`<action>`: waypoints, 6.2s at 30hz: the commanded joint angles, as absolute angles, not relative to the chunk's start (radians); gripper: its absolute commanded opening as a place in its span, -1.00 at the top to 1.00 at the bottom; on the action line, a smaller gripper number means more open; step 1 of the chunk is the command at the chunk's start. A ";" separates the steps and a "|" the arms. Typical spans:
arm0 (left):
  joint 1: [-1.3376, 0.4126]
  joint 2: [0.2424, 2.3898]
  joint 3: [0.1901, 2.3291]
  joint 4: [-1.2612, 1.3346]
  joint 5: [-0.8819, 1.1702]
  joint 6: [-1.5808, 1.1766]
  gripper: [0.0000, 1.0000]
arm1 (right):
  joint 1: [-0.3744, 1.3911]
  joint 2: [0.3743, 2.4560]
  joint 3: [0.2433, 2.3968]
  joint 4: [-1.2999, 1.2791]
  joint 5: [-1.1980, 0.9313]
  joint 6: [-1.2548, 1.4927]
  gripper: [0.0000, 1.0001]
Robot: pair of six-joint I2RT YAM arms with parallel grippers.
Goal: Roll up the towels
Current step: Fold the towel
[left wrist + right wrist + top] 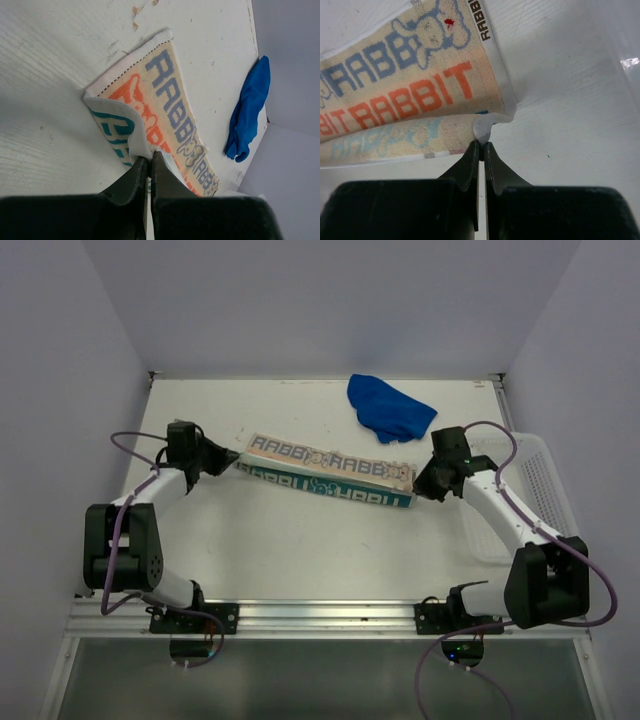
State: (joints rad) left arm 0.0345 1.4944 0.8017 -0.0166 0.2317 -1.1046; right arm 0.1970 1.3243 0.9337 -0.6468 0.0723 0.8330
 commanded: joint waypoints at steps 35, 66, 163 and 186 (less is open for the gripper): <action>0.014 1.726 1.046 0.003 0.123 -1.100 1.00 | 0.153 1.555 1.117 -0.595 0.184 0.862 1.00; -0.017 1.861 1.149 0.043 0.147 -1.032 0.18 | 0.135 1.733 1.244 -0.600 0.166 0.815 0.07; -0.149 1.192 0.922 -0.201 0.120 -0.408 -0.81 | 0.250 1.404 1.190 -0.877 0.291 0.356 1.00; -0.175 1.195 0.917 -0.173 0.215 -0.414 -0.86 | 0.365 1.445 1.479 -0.953 0.314 0.350 1.00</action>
State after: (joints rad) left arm -0.1692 1.2045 0.9180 -0.2066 0.1913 -0.4263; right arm 0.3050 1.3933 1.4284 -0.9886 0.3687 0.3214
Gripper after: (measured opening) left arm 0.929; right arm 0.051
